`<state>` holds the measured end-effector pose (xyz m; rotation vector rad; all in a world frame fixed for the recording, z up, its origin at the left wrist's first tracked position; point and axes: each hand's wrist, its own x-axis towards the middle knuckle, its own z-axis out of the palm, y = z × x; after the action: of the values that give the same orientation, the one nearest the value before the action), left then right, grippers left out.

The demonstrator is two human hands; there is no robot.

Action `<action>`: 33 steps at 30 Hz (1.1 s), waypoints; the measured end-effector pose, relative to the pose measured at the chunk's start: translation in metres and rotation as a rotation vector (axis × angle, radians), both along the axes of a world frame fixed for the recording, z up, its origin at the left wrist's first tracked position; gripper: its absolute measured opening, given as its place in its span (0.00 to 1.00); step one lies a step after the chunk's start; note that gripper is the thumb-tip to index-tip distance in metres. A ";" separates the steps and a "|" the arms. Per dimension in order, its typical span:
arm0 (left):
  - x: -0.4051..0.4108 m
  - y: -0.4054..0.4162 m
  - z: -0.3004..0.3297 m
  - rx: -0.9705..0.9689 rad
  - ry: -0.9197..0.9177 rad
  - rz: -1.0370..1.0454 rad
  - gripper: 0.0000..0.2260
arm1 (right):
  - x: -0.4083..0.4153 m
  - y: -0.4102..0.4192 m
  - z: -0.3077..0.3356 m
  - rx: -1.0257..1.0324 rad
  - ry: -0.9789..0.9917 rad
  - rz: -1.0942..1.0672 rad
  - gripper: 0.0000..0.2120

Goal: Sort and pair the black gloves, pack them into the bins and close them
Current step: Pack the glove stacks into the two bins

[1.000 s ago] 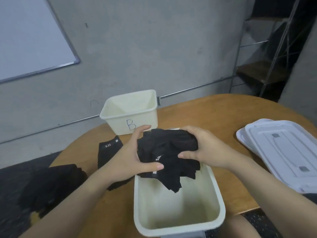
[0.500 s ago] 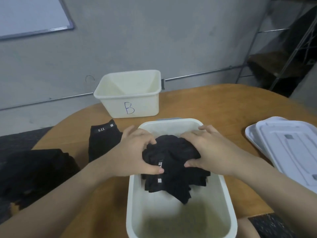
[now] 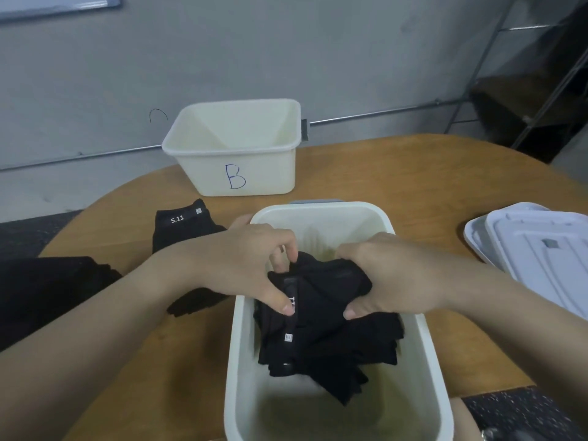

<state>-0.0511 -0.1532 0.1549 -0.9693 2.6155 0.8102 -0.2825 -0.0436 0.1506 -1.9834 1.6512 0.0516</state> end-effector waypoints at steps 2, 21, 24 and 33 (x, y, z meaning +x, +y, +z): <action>-0.005 0.002 -0.004 -0.057 0.019 -0.014 0.23 | 0.006 -0.005 -0.003 0.007 0.124 0.009 0.20; 0.007 0.068 -0.015 -0.568 0.107 -0.265 0.20 | 0.026 -0.025 -0.005 0.086 0.362 -0.055 0.25; 0.008 0.060 -0.020 -0.504 0.096 -0.226 0.26 | 0.030 -0.023 -0.009 -0.013 0.491 -0.006 0.23; -0.004 0.055 -0.029 -0.635 -0.040 -0.257 0.20 | 0.012 -0.007 -0.009 -0.370 0.646 0.022 0.32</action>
<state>-0.0553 -0.0987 0.1263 -0.7305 2.9282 -0.1183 -0.2702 -0.0510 0.1412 -2.4294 2.1562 0.4701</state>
